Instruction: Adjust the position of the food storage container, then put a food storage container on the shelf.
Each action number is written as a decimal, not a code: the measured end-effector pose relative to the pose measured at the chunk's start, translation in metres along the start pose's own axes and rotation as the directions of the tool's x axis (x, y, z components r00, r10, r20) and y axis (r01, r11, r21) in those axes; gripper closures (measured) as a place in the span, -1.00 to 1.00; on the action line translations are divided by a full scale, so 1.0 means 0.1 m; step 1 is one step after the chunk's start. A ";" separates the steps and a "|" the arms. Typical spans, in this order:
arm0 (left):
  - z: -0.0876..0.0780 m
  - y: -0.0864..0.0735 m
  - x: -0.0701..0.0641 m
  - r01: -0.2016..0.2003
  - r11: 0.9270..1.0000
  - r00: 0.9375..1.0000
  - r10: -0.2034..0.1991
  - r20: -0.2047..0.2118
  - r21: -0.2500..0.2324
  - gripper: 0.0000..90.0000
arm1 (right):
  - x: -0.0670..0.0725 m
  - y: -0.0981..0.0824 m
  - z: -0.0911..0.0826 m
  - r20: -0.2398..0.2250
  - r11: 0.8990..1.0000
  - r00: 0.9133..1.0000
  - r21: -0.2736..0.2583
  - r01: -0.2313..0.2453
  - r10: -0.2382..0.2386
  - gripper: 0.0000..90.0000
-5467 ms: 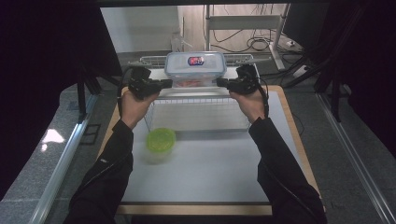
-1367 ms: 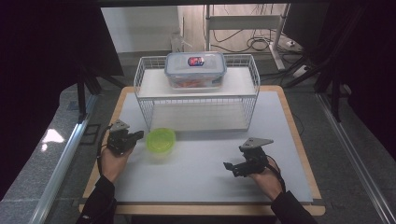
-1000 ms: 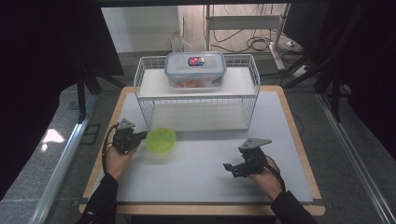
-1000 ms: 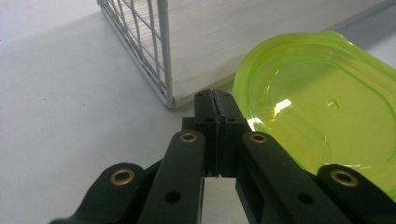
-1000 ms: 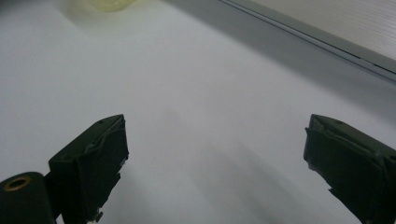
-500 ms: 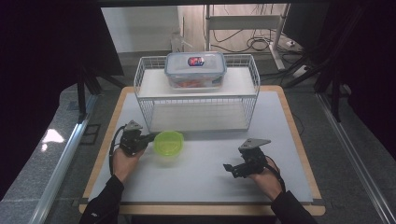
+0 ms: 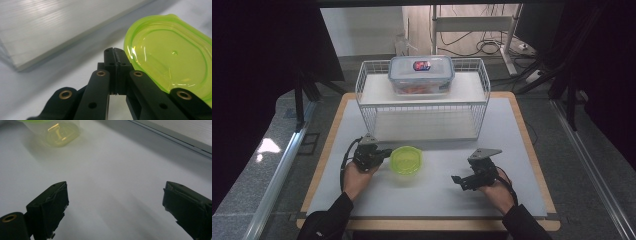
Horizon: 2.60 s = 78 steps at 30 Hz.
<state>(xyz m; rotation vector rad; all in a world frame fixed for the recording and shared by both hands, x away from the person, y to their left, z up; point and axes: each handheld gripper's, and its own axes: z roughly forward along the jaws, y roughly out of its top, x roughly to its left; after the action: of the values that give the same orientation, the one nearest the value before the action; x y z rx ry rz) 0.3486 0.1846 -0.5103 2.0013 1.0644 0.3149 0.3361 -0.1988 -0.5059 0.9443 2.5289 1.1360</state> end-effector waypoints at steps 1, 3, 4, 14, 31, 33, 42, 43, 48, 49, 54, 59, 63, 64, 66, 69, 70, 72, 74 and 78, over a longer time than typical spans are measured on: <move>0.00 0.00 -0.02 0.001 1.000 1.000 -0.001 0.005 0.002 1.00 | 0.00 0.00 0.00 0.000 1.000 1.000 0.001 -0.001 0.001 -0.86; 0.01 0.00 -0.05 -0.009 1.000 1.000 0.009 0.010 0.005 1.00 | 0.00 0.00 0.00 0.000 1.000 1.000 0.001 -0.002 0.002 -0.86; 0.01 0.00 -0.09 -0.015 1.000 1.000 0.015 0.022 0.009 1.00 | 0.00 0.00 0.00 0.000 1.000 1.000 0.002 -0.003 0.003 -0.86; 0.04 -0.01 -0.31 -0.048 0.999 0.996 0.047 0.082 0.021 1.00 | -0.01 0.00 0.00 0.001 1.000 1.000 0.003 -0.005 0.005 -0.86; 0.16 -0.02 -0.65 -0.142 0.987 0.981 0.129 0.147 0.082 1.00 | -0.03 -0.02 0.00 -0.006 1.000 1.000 0.025 -0.009 0.009 -0.86; 0.14 -0.03 -0.62 -0.132 0.988 0.982 0.120 0.145 0.079 0.99 | -0.03 -0.02 0.00 -0.006 1.000 1.000 0.026 -0.009 0.009 -0.86; 0.05 -0.07 -0.56 -0.155 0.985 0.984 0.149 0.094 0.070 0.83 | -0.04 -0.01 -0.01 -0.006 1.000 1.000 0.027 -0.011 0.011 -0.86; 0.04 -0.08 -0.55 -0.155 0.986 0.985 0.149 0.088 0.068 0.80 | -0.04 -0.01 -0.02 -0.006 1.000 1.000 0.026 -0.012 0.012 -0.86; -0.13 -0.14 -0.46 -0.144 0.989 0.988 0.143 0.060 0.020 0.53 | -0.04 -0.01 -0.03 -0.004 1.000 1.000 0.021 -0.014 0.014 -0.86; -0.15 -0.15 -0.46 -0.146 0.989 0.988 0.145 0.056 0.013 0.43 | -0.04 -0.01 -0.03 -0.004 1.000 1.000 0.017 -0.016 0.016 -0.86; -0.27 -0.25 -0.44 -0.157 0.988 0.987 0.157 0.020 -0.017 0.03 | -0.04 -0.01 -0.04 -0.003 1.000 1.000 0.012 -0.021 0.021 -0.86; -0.36 -0.36 -0.46 -0.216 0.976 0.976 0.216 -0.011 -0.010 -0.43 | -0.04 -0.01 -0.05 -0.004 1.000 1.000 0.012 -0.023 0.023 -0.86; -0.41 -0.43 -0.45 -0.192 0.981 0.981 0.192 0.002 -0.010 -0.64 | -0.03 -0.01 -0.04 -0.005 1.000 1.000 0.013 -0.018 0.019 -0.86; -0.41 -0.44 -0.44 -0.184 0.983 0.983 0.184 0.012 -0.002 -0.69 | -0.03 -0.01 -0.04 -0.006 1.000 1.000 0.013 -0.020 0.020 -0.86; -0.41 -0.47 -0.44 -0.187 0.982 0.982 0.187 0.002 0.012 -0.82 | -0.03 -0.01 -0.03 -0.008 1.000 1.000 0.011 -0.024 0.024 -0.86; -0.42 -0.48 -0.44 -0.190 0.982 0.982 0.190 -0.006 0.004 -0.92 | -0.03 0.00 -0.03 -0.015 0.999 0.999 0.005 -0.035 0.035 -0.87; -0.43 -0.48 -0.44 -0.189 0.982 0.982 0.189 -0.003 -0.006 -0.93 | -0.03 0.00 -0.03 -0.016 0.999 0.999 0.004 -0.037 0.037 -0.88; -0.44 -0.48 -0.44 -0.186 0.982 0.983 0.186 0.001 -0.026 -0.95 | -0.03 0.01 -0.03 -0.017 0.999 0.999 0.000 -0.042 0.042 -0.90; -0.45 -0.49 -0.43 -0.184 0.982 0.983 0.184 -0.004 -0.031 -0.95 | -0.02 0.02 -0.03 -0.019 0.999 0.999 0.001 -0.050 0.050 -0.90; -0.46 -0.49 -0.42 -0.184 0.982 0.983 0.184 -0.008 -0.036 -0.95 | -0.02 0.04 -0.03 -0.027 0.998 0.998 -0.007 -0.056 0.056 -0.90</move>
<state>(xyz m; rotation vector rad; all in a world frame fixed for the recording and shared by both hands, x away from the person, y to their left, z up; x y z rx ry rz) 0.2701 0.1919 -0.5130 2.0708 0.8710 0.4340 0.3379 -0.2000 -0.5007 1.0106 2.5328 1.1810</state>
